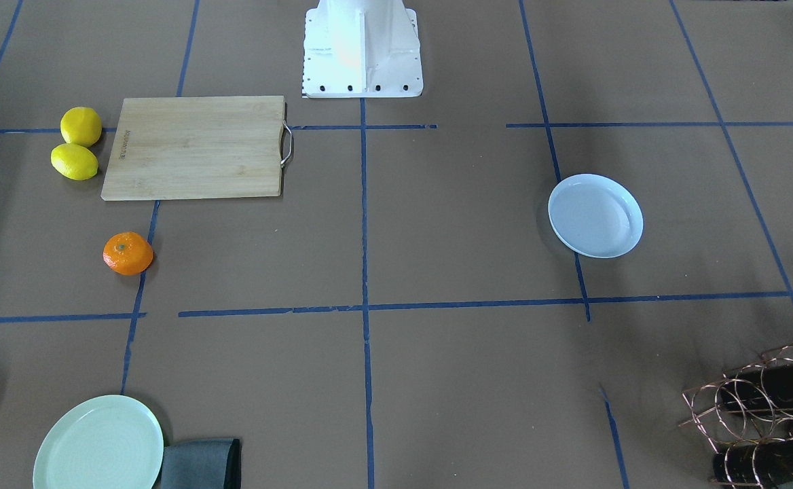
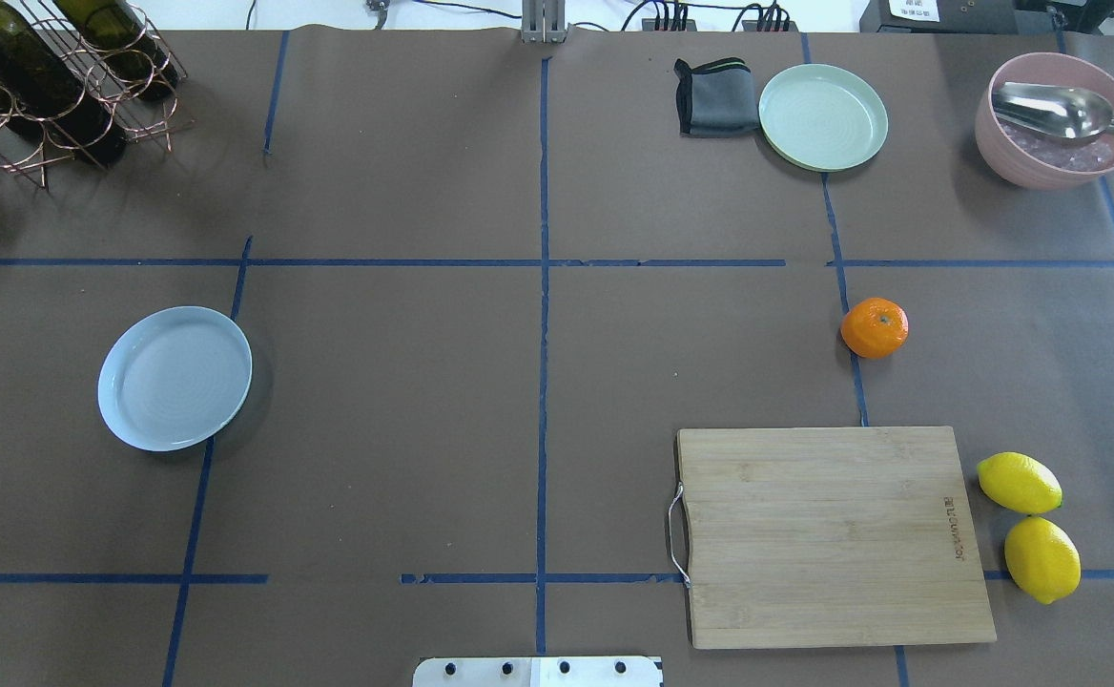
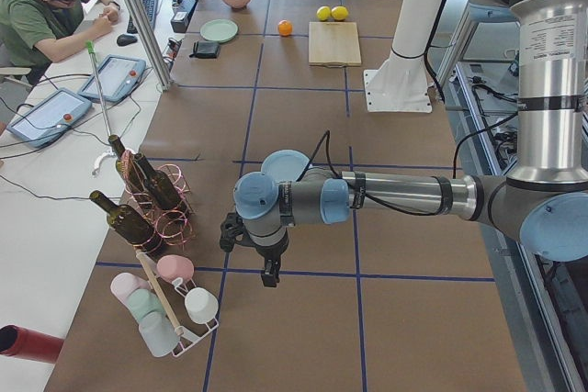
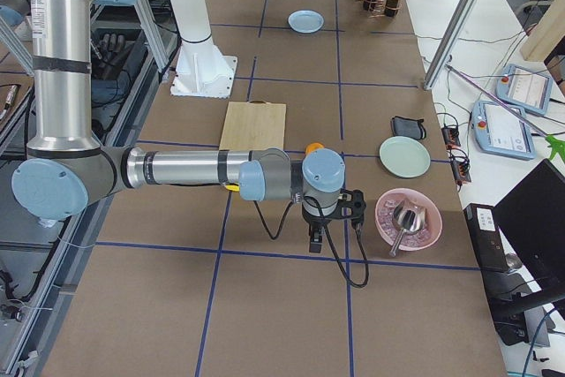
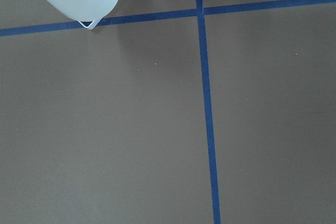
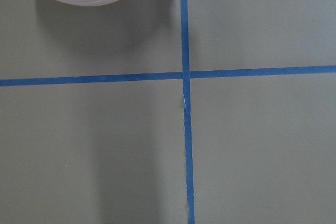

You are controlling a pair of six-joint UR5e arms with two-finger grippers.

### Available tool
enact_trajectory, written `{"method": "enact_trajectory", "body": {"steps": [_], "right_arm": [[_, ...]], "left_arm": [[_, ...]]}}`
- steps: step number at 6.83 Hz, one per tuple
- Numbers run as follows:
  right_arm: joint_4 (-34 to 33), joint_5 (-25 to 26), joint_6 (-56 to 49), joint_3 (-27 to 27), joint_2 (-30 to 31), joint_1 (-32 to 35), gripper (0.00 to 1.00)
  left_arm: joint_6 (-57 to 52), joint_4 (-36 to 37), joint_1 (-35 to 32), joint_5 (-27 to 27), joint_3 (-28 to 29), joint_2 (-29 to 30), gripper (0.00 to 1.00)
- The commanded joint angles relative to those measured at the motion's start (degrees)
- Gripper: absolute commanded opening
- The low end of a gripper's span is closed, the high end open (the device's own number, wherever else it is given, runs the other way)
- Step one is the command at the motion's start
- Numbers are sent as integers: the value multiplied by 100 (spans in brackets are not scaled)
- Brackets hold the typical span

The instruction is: Pick orange to plate

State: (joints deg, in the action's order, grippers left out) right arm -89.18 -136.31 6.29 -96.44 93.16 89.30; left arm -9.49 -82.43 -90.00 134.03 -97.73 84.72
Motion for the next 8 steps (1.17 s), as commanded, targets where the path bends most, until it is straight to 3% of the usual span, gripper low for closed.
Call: {"method": "enact_trajectory", "body": {"steps": [1,2,4,6,8], "right_arm": [[14,-27,4,3,-9,0,100],[14,-36,4,11,-26,0,100],[49,-72,21,-15,-70,0,100],[102,-28,4,-59,-245,-349,100],[523,-80,170,-103,-429,-563,100]], "left_arm": [[-44,-71,0,0,0,35,100],[-35,-202,0,0,0,105,100],[-53,-1331,9,35,26,185,100],[-44,-1932,279,299,131,220,100],[768,-2232,464,753,377,368,100]]}}
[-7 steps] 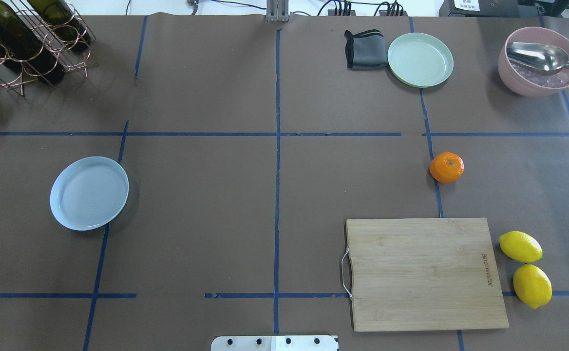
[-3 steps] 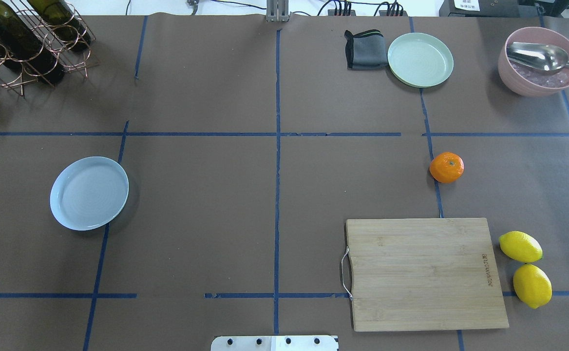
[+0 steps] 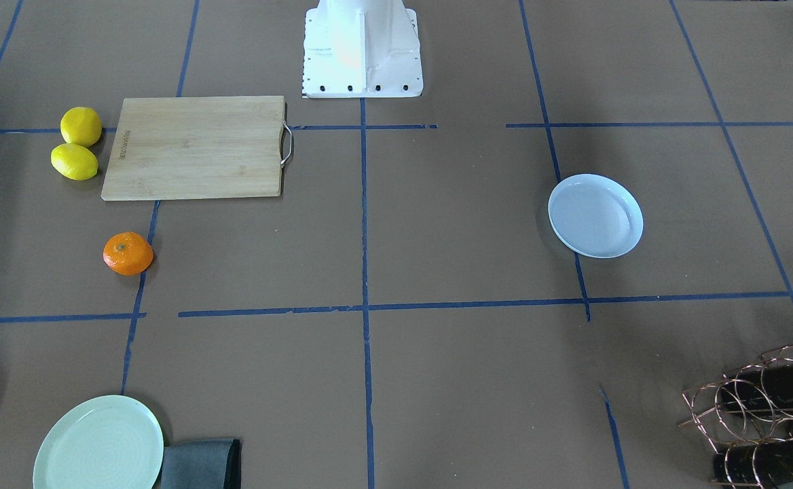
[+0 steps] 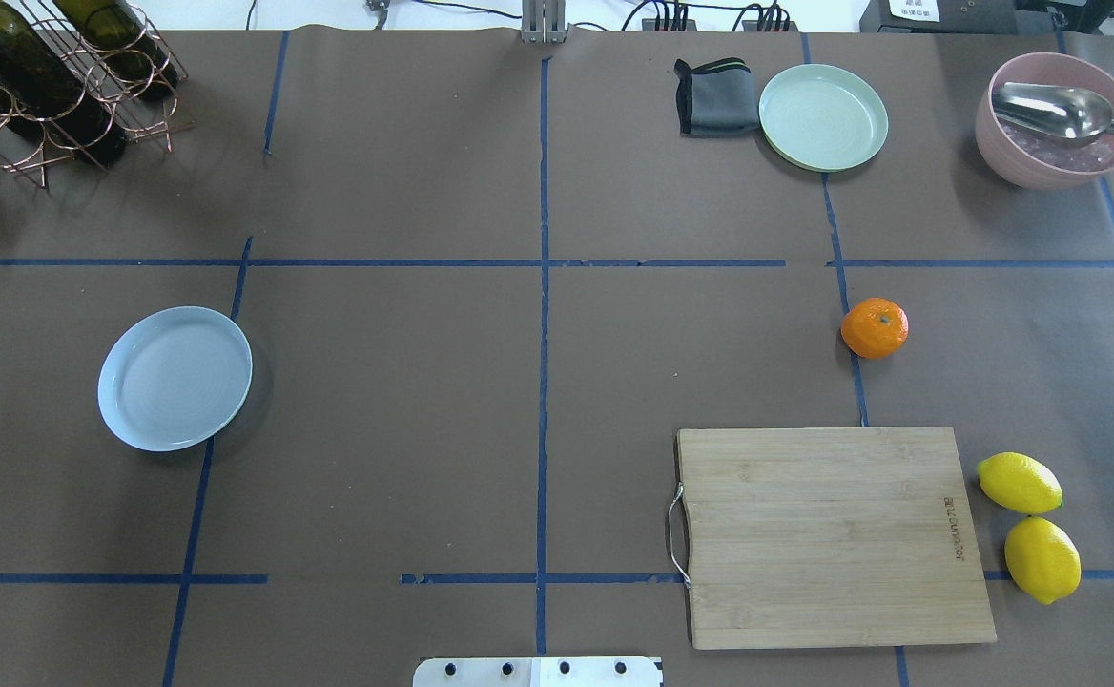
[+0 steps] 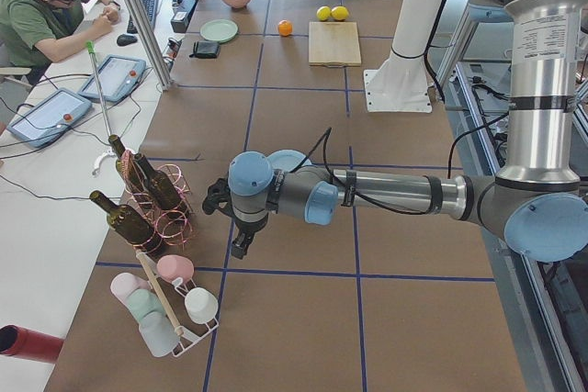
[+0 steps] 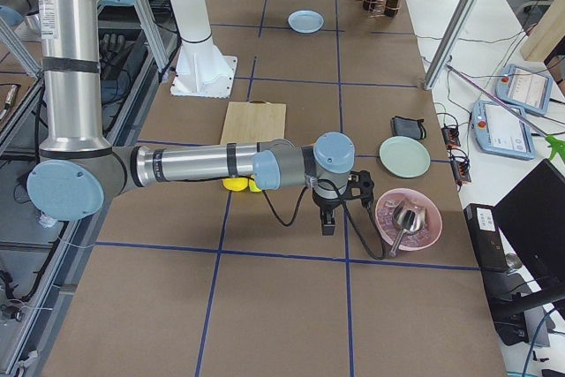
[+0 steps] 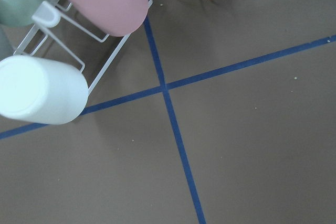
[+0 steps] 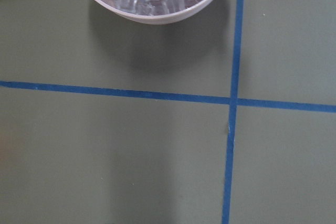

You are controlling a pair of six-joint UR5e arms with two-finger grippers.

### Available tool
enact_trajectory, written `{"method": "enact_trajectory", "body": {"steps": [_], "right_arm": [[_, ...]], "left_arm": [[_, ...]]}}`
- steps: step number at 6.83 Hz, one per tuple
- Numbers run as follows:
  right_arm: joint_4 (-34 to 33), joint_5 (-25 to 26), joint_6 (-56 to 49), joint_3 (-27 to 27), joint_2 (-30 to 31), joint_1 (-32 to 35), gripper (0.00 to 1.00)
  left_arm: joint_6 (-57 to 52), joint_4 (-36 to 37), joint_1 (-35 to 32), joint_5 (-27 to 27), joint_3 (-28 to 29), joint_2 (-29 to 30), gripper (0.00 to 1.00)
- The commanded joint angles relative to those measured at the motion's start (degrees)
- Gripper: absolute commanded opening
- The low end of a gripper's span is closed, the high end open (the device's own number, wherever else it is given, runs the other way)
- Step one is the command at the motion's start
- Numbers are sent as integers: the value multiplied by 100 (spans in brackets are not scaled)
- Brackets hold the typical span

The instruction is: Pick orange to plate

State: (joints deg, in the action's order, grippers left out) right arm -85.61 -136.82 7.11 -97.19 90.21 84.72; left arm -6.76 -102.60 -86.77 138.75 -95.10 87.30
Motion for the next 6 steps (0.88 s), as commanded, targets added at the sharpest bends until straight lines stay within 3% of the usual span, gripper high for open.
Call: {"method": "enact_trajectory", "body": {"steps": [1,2,4,5,6], "right_arm": [[115,-2,80,-37,-492,-114,100],[141,-37,80,15,-539,-114,100],[168,-116,167,-28,-549,-193,100],[176,-143,620,-37,-557,-262,100],[307,-151,816,-37,-557,-324,100]], "left_arm": [[561,-591,396,311,149,181,100],[910,-603,433,320,454,678,100],[1384,-682,1220,338,466,709,100],[2258,-1239,1477,224,457,692,100],[3616,-2072,1949,-290,449,596,100]]}}
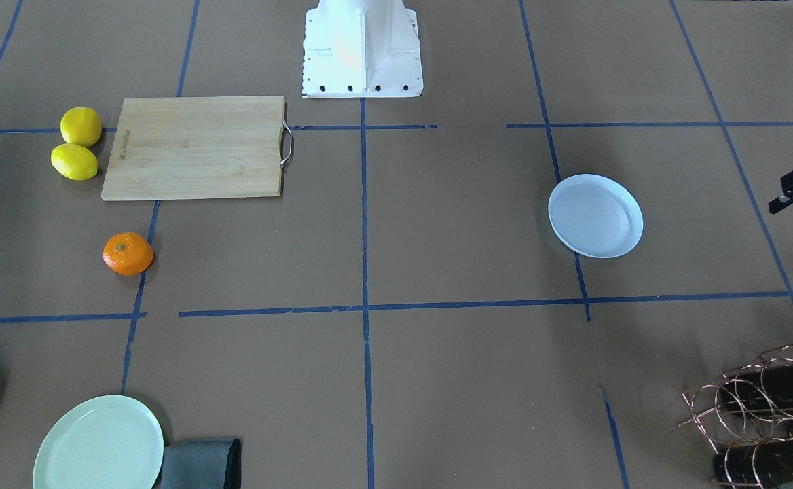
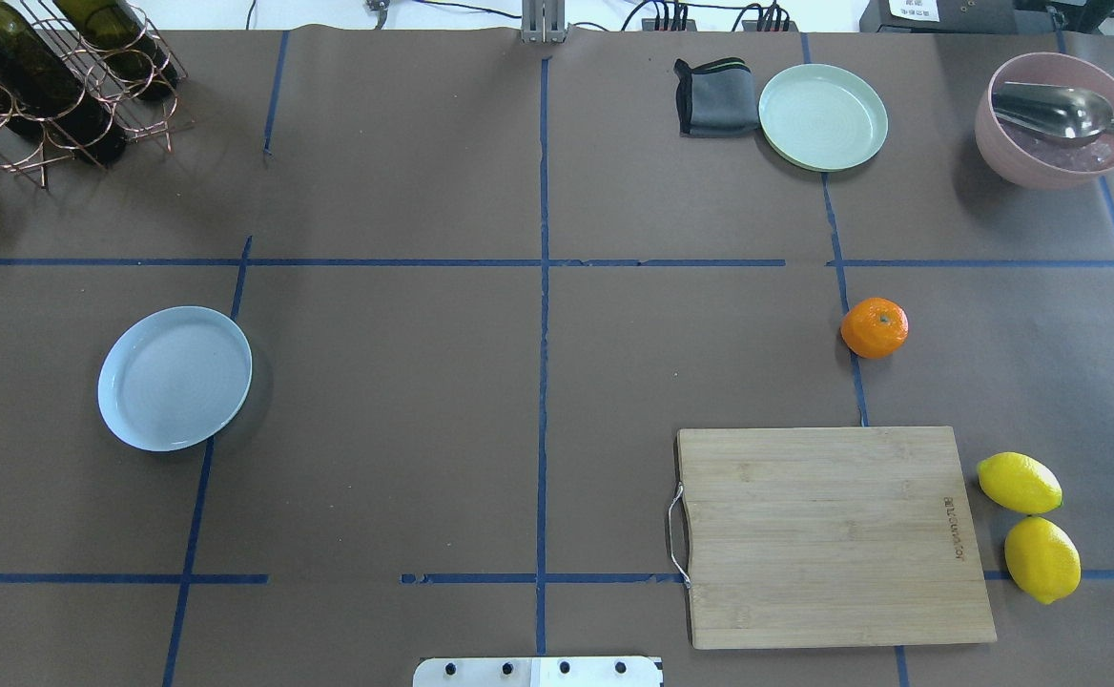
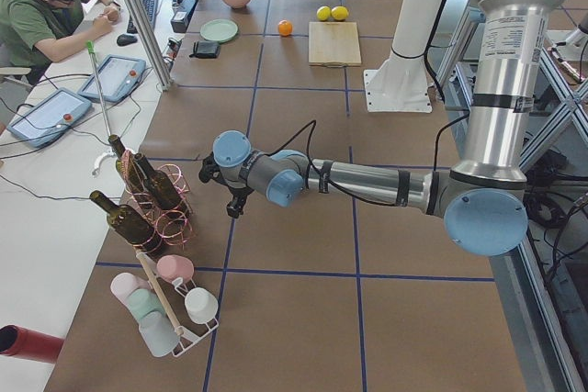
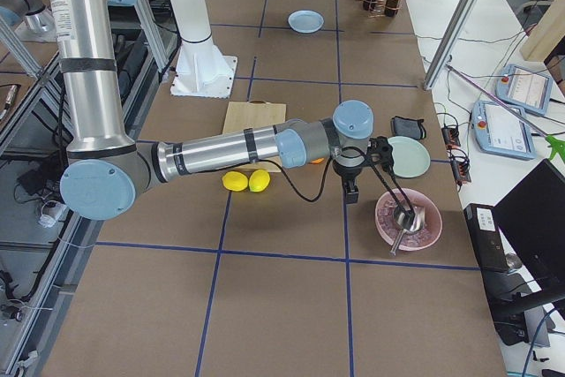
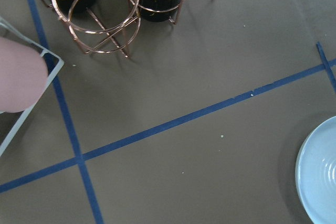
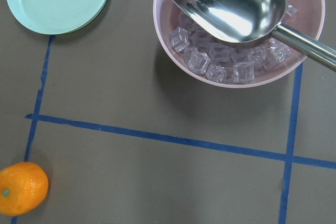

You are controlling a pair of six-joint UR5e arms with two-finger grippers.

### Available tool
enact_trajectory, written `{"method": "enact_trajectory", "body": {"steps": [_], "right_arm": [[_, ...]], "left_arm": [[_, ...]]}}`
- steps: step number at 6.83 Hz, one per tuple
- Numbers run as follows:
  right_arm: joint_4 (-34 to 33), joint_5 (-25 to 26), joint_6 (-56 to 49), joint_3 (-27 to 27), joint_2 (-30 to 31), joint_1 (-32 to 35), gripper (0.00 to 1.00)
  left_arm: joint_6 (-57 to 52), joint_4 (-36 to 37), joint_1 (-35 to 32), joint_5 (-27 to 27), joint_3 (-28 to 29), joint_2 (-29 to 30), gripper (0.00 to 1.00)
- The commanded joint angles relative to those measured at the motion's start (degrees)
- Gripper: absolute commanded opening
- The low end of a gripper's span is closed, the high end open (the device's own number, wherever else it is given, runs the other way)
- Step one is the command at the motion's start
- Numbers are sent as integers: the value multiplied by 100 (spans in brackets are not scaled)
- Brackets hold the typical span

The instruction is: Pick orange to plate

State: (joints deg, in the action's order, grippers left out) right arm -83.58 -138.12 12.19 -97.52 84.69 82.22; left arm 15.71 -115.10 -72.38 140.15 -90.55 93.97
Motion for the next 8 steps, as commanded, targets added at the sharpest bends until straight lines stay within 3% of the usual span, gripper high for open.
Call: {"method": "enact_trajectory", "body": {"steps": [1,3,8], "right_arm": [[184,-13,563,5,4,-162,100],[211,-13,645,-12,-5,-303,100],[228,-4,653,-12,-23,-374,100]], "left_arm": [[2557,-1621,1019,-975,-7,-245,100],[3436,-1849,1724,-1532,-129,-291,99],[3712,-1823,2447,-1912,-103,-466,76]]}}
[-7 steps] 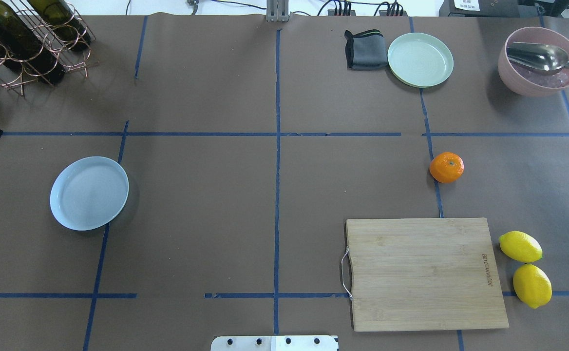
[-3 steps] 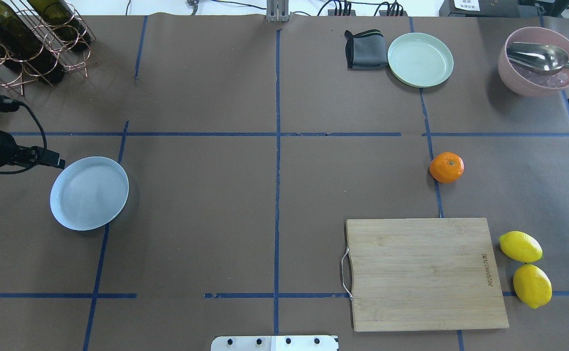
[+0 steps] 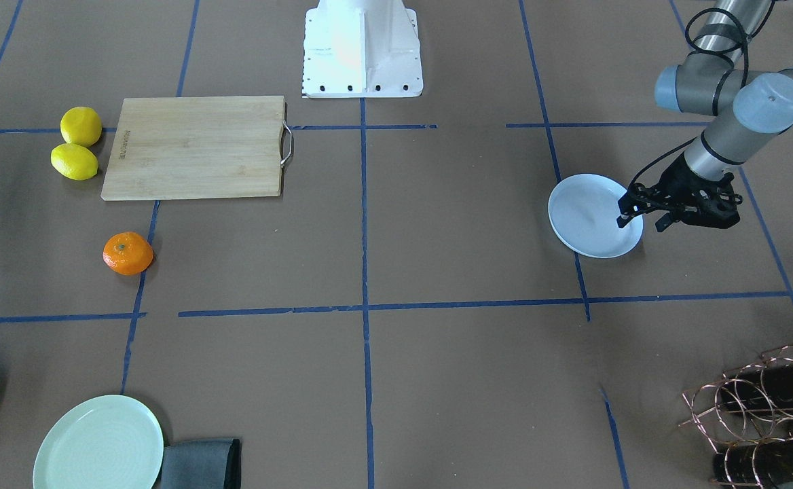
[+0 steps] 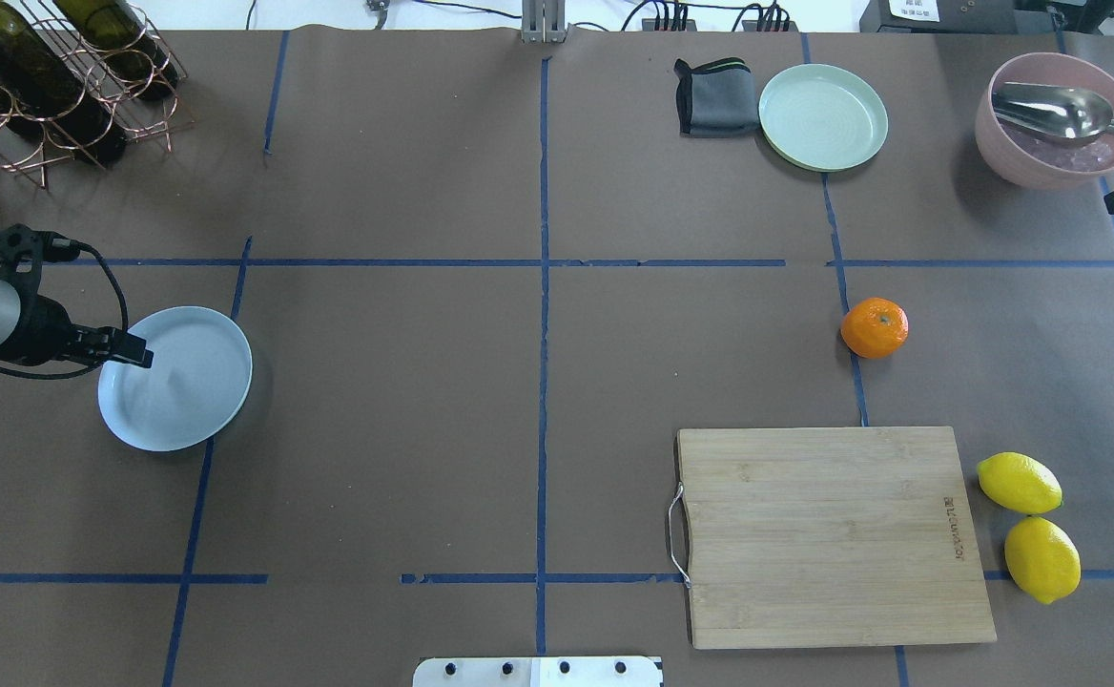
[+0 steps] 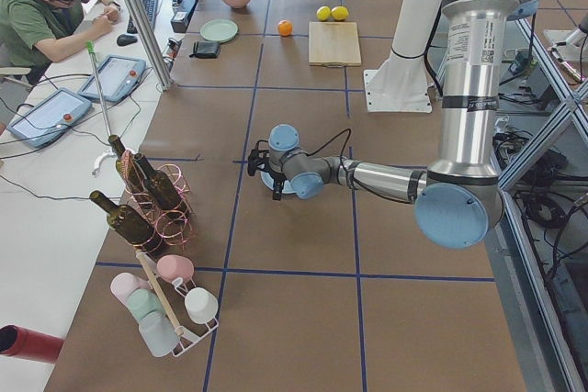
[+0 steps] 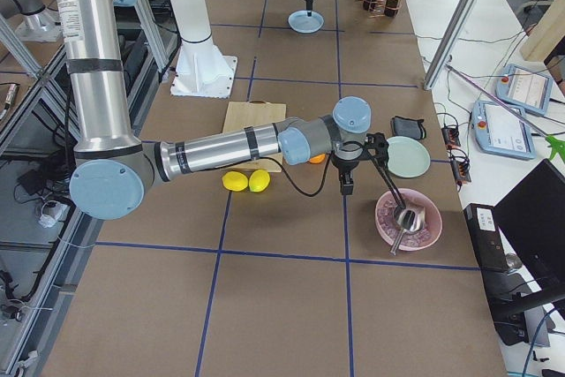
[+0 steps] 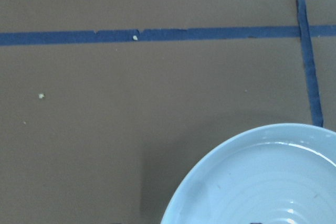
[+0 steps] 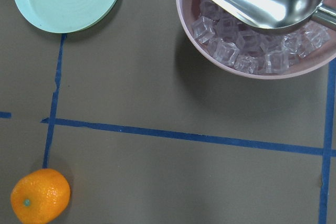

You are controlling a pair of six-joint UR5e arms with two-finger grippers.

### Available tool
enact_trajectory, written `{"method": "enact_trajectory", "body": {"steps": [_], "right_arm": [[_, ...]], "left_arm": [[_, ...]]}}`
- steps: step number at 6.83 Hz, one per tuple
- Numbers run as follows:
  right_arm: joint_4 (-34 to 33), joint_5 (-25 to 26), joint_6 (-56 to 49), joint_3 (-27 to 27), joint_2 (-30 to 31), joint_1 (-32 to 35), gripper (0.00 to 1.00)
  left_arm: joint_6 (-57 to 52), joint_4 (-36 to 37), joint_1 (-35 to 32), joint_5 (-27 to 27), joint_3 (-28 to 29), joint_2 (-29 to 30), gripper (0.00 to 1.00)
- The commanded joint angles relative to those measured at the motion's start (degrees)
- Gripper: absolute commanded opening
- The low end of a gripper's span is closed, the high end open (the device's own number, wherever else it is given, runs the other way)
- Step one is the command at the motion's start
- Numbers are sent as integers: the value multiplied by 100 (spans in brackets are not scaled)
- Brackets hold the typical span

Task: Pick orange to plate
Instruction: 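Reach the left gripper to the light blue plate and grasp its rim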

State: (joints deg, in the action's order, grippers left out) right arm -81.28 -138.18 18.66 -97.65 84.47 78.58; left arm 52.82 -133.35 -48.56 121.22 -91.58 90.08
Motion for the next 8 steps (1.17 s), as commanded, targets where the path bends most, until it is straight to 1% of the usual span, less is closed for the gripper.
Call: {"method": "enact_trajectory", "body": {"steps": [1,2,3,4,5,6,7,8], "right_arm": [[-2,1,-2,0,0,-1,100],[-2,-8,6,0,0,-1,100],[-2,1,6,9,0,-1,100],[-2,1,-2,9,0,-9,100],[-2,1,-2,9,-9,-9,100],[-2,1,-2,9,-18,-27,100],[-2,1,6,9,-62,-62,100],[-11,10,15,17,-149,-132,100]], "left_arm": [[-17,-7,66,-10,-26,-96,65],[-35,2,57,-2,-35,-105,52],[-44,-7,57,16,-35,-96,32],[-44,-7,57,25,-70,-105,4],[-44,-7,49,33,-201,-218,0],[-44,2,-4,86,-516,-419,0],[-44,19,-48,547,-893,-674,0],[-35,54,-431,1292,-966,-624,0]]}}
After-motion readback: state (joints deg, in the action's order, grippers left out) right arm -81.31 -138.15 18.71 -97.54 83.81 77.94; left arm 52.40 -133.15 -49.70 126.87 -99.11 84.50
